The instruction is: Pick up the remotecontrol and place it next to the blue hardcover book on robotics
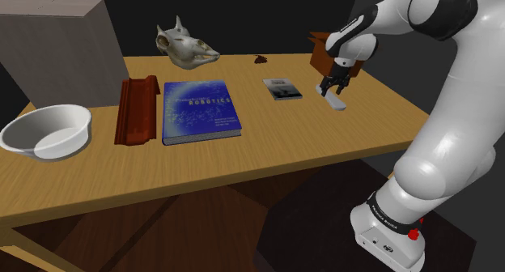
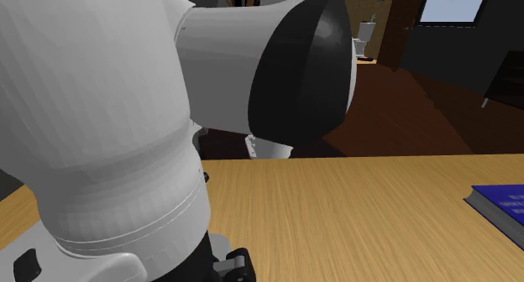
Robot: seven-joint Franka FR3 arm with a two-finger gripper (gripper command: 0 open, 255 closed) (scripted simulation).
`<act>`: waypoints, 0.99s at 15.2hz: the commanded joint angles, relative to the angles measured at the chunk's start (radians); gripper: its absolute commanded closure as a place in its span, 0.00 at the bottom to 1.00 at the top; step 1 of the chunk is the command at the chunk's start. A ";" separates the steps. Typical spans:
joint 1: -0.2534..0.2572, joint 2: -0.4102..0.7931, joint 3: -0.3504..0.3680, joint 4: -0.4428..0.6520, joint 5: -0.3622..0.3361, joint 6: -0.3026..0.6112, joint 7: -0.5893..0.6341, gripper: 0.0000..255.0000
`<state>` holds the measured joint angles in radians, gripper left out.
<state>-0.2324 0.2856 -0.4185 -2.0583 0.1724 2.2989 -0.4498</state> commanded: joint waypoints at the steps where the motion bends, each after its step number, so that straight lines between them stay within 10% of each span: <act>1: 0.000 0.007 0.002 -0.003 0.004 0.009 -0.001 0.00; 7: 0.000 0.006 0.002 -0.003 0.004 0.009 -0.001 0.00; 8: 0.000 0.006 0.002 -0.003 0.004 0.009 -0.001 1.00; 15: 0.000 0.006 0.002 -0.003 0.004 0.009 -0.001 1.00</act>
<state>-0.2326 0.2919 -0.4165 -2.0612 0.1765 2.3080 -0.4507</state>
